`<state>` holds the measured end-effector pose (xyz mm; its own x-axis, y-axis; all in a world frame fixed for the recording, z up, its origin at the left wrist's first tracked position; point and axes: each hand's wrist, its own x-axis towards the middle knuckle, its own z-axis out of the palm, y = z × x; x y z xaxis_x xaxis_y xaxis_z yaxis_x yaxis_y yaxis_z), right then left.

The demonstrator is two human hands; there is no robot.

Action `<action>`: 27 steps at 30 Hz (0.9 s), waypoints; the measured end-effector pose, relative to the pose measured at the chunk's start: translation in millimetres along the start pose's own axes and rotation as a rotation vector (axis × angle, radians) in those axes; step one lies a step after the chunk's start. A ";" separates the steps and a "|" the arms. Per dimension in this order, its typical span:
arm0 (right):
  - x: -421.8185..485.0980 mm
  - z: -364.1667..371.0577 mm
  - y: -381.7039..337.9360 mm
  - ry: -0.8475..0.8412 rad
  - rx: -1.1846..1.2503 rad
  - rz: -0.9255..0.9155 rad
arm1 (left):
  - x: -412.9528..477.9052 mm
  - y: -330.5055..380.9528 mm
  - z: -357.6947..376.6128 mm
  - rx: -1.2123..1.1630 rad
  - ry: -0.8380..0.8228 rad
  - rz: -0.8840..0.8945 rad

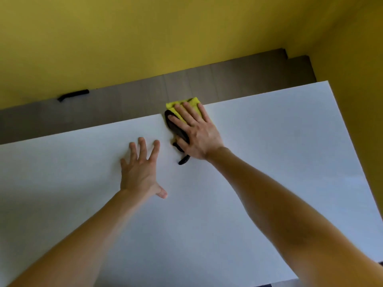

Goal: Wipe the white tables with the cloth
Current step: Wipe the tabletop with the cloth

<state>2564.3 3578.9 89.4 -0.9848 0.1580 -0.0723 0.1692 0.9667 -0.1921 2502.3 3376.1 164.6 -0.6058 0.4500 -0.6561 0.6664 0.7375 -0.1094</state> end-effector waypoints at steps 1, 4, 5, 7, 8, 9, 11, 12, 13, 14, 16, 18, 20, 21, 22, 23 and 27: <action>-16.6 -2.9 32.3 0.014 0.002 0.028 | -0.3 1.4 -1.1 0.000 -0.015 -0.006; -76.6 -19.7 153.6 0.094 0.036 0.372 | -2.1 8.2 -6.0 0.024 -0.044 -0.024; -96.1 -27.9 187.7 0.092 0.045 0.478 | -2.2 10.9 -6.7 0.043 -0.048 -0.028; -116.2 -36.4 221.7 0.085 0.031 0.626 | -2.1 14.7 -8.9 0.075 -0.051 -0.042; -112.9 -34.5 219.0 0.086 0.016 0.668 | -1.7 15.7 -10.2 0.076 -0.053 -0.050; -104.0 -30.4 204.7 0.102 0.031 0.674 | -1.1 16.3 -11.9 0.076 -0.054 -0.056; -76.2 -19.3 151.5 0.138 0.081 0.516 | -0.3 20.3 -17.6 0.108 -0.052 -0.073; -59.6 -13.4 117.6 0.121 0.091 0.377 | 0.6 24.6 -21.7 0.131 -0.050 -0.083; -44.2 -9.5 83.1 0.064 0.078 0.238 | 1.6 30.8 -25.8 0.148 -0.050 -0.086; -34.1 -9.3 55.6 0.002 0.062 0.121 | 2.0 39.3 -29.7 0.158 -0.050 -0.085; -29.4 -14.0 43.9 -0.061 0.036 -0.033 | 6.1 62.8 -39.7 0.160 -0.022 -0.090; -46.3 -14.4 85.6 -0.018 0.051 -0.046 | 15.7 90.8 -52.2 0.136 0.001 -0.043; -81.8 -19.0 153.7 0.060 0.089 0.146 | 27.3 121.8 -63.7 0.098 0.030 0.043; -101.0 -23.5 191.2 0.092 0.089 0.280 | 31.3 137.8 -68.6 0.075 0.047 0.081; -120.6 -30.0 226.7 0.107 0.080 0.402 | 34.4 154.2 -72.5 0.056 0.059 0.121; -137.8 -37.5 256.6 0.111 0.065 0.496 | 36.9 170.2 -75.9 0.044 0.068 0.157; -141.1 -43.9 259.2 0.150 0.014 0.727 | 43.7 212.8 -82.7 0.058 0.101 0.250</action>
<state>2745.5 3816.0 92.8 -0.6191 0.7836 -0.0520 0.7798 0.6055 -0.1591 2581.6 3594.4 174.4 -0.4576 0.6650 -0.5902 0.8228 0.5684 0.0024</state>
